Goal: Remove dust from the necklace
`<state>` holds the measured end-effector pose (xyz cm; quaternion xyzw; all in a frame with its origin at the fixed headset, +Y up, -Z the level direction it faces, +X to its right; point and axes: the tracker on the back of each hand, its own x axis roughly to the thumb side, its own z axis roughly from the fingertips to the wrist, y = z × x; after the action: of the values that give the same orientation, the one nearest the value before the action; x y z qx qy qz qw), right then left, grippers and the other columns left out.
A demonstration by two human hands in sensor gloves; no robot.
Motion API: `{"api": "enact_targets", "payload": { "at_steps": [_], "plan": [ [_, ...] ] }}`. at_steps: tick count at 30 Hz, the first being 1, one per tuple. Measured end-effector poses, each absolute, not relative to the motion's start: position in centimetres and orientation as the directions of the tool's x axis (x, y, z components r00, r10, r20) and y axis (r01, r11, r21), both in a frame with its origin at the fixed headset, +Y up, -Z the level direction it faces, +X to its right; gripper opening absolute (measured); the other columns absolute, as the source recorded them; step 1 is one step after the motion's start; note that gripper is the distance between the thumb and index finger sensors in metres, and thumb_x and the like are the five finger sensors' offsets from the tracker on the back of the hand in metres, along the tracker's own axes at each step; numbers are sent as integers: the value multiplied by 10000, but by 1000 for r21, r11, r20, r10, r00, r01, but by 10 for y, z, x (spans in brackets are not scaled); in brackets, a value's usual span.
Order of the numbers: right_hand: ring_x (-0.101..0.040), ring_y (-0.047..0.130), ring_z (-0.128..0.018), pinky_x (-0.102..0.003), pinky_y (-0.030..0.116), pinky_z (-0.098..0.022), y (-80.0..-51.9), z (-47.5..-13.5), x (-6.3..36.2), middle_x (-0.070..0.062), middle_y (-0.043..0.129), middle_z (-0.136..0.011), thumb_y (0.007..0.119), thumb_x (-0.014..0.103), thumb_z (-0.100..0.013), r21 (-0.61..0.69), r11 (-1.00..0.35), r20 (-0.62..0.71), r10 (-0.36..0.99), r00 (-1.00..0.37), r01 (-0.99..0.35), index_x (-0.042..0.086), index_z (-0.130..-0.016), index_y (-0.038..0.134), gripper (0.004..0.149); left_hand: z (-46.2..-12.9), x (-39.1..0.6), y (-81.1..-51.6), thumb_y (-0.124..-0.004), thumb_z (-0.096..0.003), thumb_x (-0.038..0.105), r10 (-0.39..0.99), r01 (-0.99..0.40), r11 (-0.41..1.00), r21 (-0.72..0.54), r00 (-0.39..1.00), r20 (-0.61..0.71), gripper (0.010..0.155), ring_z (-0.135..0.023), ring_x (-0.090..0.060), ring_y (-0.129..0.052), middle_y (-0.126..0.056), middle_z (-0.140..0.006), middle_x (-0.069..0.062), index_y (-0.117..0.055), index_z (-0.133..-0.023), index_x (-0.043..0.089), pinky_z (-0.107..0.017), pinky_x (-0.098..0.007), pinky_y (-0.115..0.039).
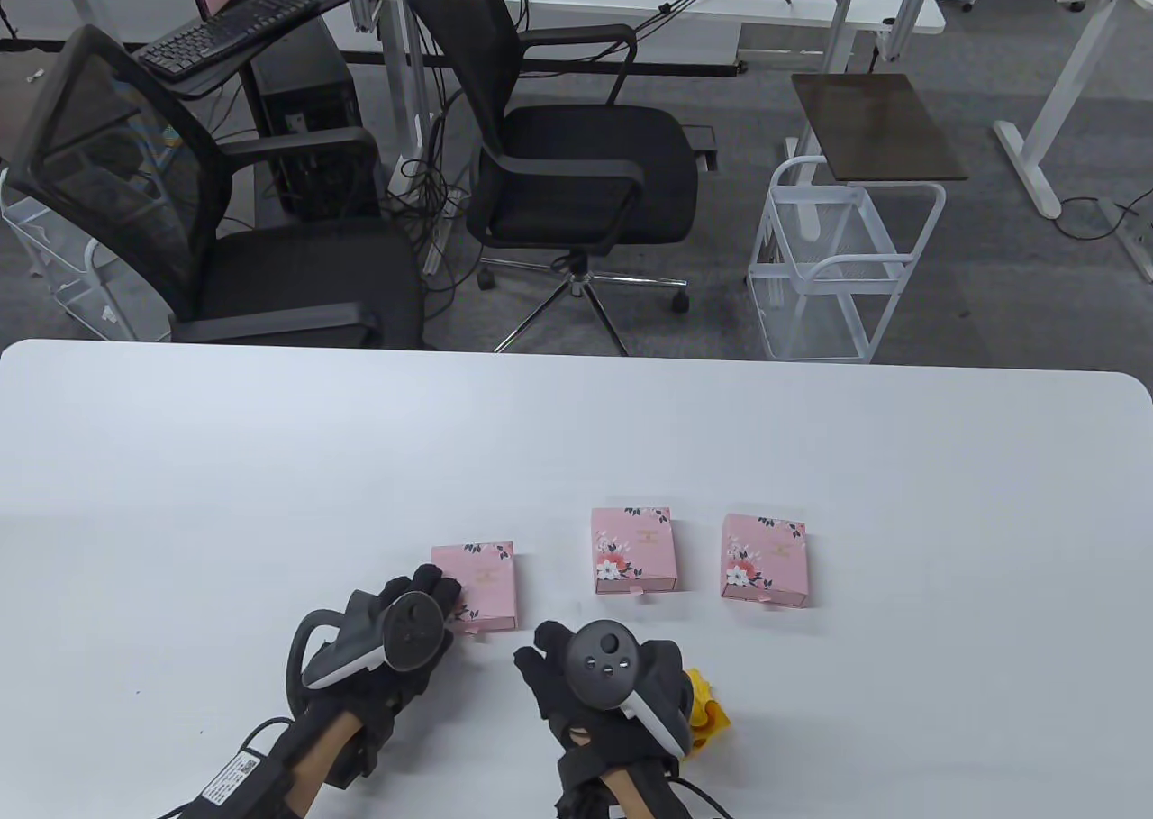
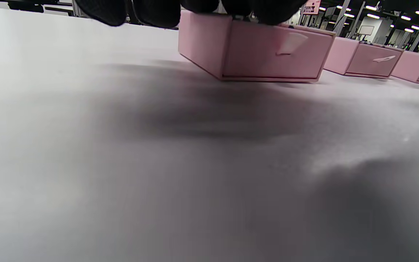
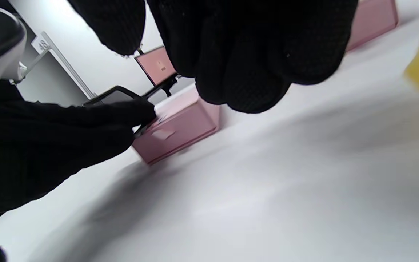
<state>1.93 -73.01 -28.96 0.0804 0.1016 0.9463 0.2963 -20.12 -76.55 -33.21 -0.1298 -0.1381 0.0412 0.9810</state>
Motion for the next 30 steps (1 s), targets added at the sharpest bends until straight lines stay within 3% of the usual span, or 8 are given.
{"api": "enact_targets", "payload": {
  "at_steps": [3, 7, 11, 19, 30],
  "plan": [
    [-408, 964, -573, -454, 844, -435, -742, -306, -2, -247, 894, -831, 694, 390, -674, 317, -736, -39, 620, -783, -599, -6, -992, 724, 508, -335, -197, -769, -563, -622, 388, 156, -71, 951, -300, 951, 268, 581, -1129, -350, -431, -260, -1253, 9, -330, -1149, 317, -786, -612, -492],
    [-371, 994, -497, -416, 870, -375, -759, -324, -17, -234, 928, -767, 702, 403, -671, 325, -655, -255, 635, -730, -683, -54, -961, 743, 543, -335, -195, -770, -552, -623, 378, 156, -77, 956, -282, 950, 270, 567, -1122, -339, -456, -272, -1253, 25, -341, -1146, 327, -780, -602, -514],
    [-352, 1011, -446, -390, 886, -333, -771, -330, -20, -226, 945, -727, 696, 424, -673, 298, -570, -379, 666, -643, -766, -92, -937, 756, 583, -336, -196, -769, -550, -622, 373, 180, -103, 954, -283, 948, 264, 559, -1117, -333, -472, -289, -1253, 28, -359, -1146, 325, -778, -595, -526],
    [-317, 1030, -431, -374, 899, -317, -785, -332, -17, -187, 962, -699, 731, 294, -675, 218, -416, -507, 725, -467, -883, -95, -904, 767, 452, -336, -196, -770, -548, -622, 367, 175, -99, 955, -279, 949, 264, 556, -1115, -327, -479, -300, -1253, 25, -369, -1147, 317, -777, -593, -533],
    [-240, 1046, -357, -341, 906, -274, -787, -327, -15, -129, 1003, -606, 773, 287, -652, 205, -490, -491, 697, -522, -847, -36, -857, 830, 387, -337, -197, -769, -544, -622, 387, 167, -98, 960, -264, 952, 255, 547, -1109, -337, -495, -336, -1256, 40, -399, -1146, 329, -773, -596, -535]
  ]
}}
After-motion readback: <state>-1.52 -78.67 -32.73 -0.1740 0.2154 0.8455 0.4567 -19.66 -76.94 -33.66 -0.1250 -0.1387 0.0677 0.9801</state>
